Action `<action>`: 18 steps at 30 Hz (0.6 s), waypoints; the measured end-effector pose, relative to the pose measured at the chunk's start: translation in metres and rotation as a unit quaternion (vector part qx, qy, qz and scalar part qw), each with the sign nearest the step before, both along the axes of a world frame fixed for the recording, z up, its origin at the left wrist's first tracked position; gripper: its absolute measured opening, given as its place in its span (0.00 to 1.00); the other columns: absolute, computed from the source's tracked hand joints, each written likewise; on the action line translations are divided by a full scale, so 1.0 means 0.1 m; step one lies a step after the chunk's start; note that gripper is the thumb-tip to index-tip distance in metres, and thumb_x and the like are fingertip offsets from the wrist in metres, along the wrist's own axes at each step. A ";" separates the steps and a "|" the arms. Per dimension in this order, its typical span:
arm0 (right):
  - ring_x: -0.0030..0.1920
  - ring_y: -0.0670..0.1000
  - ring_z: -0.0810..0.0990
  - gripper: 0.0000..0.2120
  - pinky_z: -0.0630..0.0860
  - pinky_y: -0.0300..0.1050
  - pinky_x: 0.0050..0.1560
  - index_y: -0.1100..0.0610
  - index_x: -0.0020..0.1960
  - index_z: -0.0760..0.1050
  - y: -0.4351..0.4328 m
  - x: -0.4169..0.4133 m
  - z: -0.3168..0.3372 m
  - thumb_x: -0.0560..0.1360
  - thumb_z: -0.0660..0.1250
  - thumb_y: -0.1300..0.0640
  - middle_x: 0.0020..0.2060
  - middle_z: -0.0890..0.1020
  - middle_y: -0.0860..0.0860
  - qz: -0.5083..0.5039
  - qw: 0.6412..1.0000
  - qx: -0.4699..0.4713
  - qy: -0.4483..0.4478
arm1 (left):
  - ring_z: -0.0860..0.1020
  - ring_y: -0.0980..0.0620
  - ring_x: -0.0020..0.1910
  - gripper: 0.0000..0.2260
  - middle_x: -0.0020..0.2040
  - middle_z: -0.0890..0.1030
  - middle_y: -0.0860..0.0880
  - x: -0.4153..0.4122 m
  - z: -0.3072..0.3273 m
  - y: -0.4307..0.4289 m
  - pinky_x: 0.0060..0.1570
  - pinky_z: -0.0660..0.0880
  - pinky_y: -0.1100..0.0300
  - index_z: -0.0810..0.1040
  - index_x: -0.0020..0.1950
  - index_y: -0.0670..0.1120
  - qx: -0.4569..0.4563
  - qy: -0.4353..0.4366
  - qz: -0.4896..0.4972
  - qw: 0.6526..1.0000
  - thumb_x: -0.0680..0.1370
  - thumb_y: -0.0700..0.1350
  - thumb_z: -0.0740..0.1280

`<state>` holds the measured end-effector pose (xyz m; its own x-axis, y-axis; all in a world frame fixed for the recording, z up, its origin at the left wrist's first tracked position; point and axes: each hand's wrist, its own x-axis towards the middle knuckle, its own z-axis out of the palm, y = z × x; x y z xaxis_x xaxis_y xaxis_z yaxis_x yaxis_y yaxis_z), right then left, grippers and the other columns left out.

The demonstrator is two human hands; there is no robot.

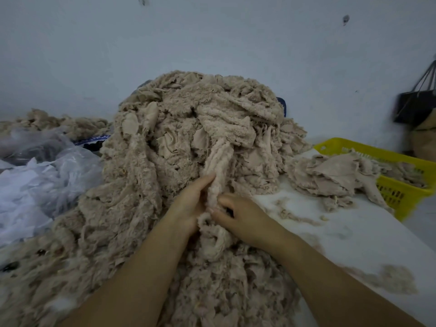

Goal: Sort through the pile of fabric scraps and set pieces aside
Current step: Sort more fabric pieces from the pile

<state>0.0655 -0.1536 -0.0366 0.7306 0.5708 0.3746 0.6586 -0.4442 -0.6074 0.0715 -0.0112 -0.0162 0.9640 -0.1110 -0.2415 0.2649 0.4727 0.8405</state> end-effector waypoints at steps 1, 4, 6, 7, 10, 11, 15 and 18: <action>0.31 0.43 0.64 0.20 0.60 0.41 0.33 0.49 0.34 0.59 0.00 0.01 0.00 0.81 0.63 0.51 0.32 0.65 0.46 0.000 1.000 -0.006 -0.001 | 0.84 0.41 0.51 0.16 0.55 0.84 0.37 -0.01 0.01 0.01 0.47 0.81 0.51 0.81 0.60 0.37 -0.034 0.010 -0.009 0.999 0.79 0.47 0.67; 0.32 0.42 0.66 0.20 0.62 0.40 0.34 0.48 0.33 0.60 -0.01 0.00 -0.03 0.82 0.62 0.49 0.32 0.66 0.45 -0.003 1.000 0.002 0.008 | 0.85 0.43 0.38 0.14 0.42 0.85 0.37 0.00 0.02 0.02 0.35 0.82 0.54 0.81 0.52 0.34 -0.086 0.025 0.000 0.996 0.82 0.44 0.61; 0.34 0.39 0.69 0.20 0.64 0.36 0.36 0.43 0.32 0.64 -0.03 -0.01 -0.01 0.83 0.58 0.45 0.33 0.69 0.42 -0.026 0.998 0.048 0.032 | 0.83 0.46 0.31 0.15 0.35 0.83 0.39 0.01 0.05 0.01 0.30 0.81 0.57 0.81 0.47 0.36 -0.116 0.028 0.005 0.993 0.82 0.46 0.62; 0.37 0.37 0.71 0.20 0.64 0.33 0.38 0.41 0.32 0.66 -0.04 0.00 0.00 0.83 0.56 0.44 0.35 0.70 0.40 -0.054 0.995 0.076 0.038 | 0.82 0.47 0.29 0.15 0.34 0.83 0.41 0.02 0.07 0.01 0.30 0.81 0.57 0.82 0.46 0.38 -0.118 0.024 0.003 0.993 0.81 0.49 0.64; 0.44 0.36 0.73 0.10 0.67 0.30 0.42 0.43 0.44 0.72 -0.11 0.08 0.01 0.82 0.57 0.43 0.46 0.73 0.42 -0.162 0.978 0.128 0.025 | 0.72 0.54 0.19 0.12 0.25 0.76 0.47 0.00 0.09 0.00 0.20 0.73 0.64 0.81 0.42 0.41 -0.071 0.008 -0.019 0.997 0.72 0.51 0.71; 0.47 0.37 0.74 0.09 0.68 0.31 0.45 0.46 0.52 0.73 -0.12 0.10 0.02 0.82 0.58 0.44 0.52 0.74 0.44 -0.175 0.975 0.132 0.041 | 0.70 0.55 0.17 0.11 0.23 0.74 0.48 0.00 0.09 -0.01 0.18 0.70 0.65 0.80 0.41 0.42 -0.055 0.005 -0.026 0.998 0.71 0.49 0.72; 0.55 0.41 0.78 0.08 0.73 0.31 0.50 0.42 0.61 0.70 -0.07 0.10 -0.01 0.82 0.60 0.48 0.55 0.77 0.40 -0.120 0.976 0.131 0.126 | 0.67 0.56 0.16 0.08 0.23 0.71 0.49 0.00 0.05 -0.06 0.16 0.66 0.67 0.81 0.40 0.42 -0.037 -0.002 -0.057 0.998 0.71 0.46 0.72; 0.38 0.42 0.75 0.08 0.67 0.30 0.33 0.47 0.44 0.70 -0.08 0.12 -0.01 0.82 0.59 0.50 0.38 0.77 0.44 -0.163 0.978 0.096 0.085 | 0.70 0.55 0.17 0.09 0.24 0.73 0.48 -0.03 0.07 0.00 0.18 0.68 0.66 0.82 0.37 0.43 -0.035 -0.009 -0.058 0.998 0.72 0.48 0.71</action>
<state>0.0778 -0.1619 -0.0371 0.9234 0.2273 0.3092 0.3825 -0.4808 -0.7890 0.0685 -0.0113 -0.0096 0.9480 -0.2382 -0.2113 0.3059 0.4968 0.8122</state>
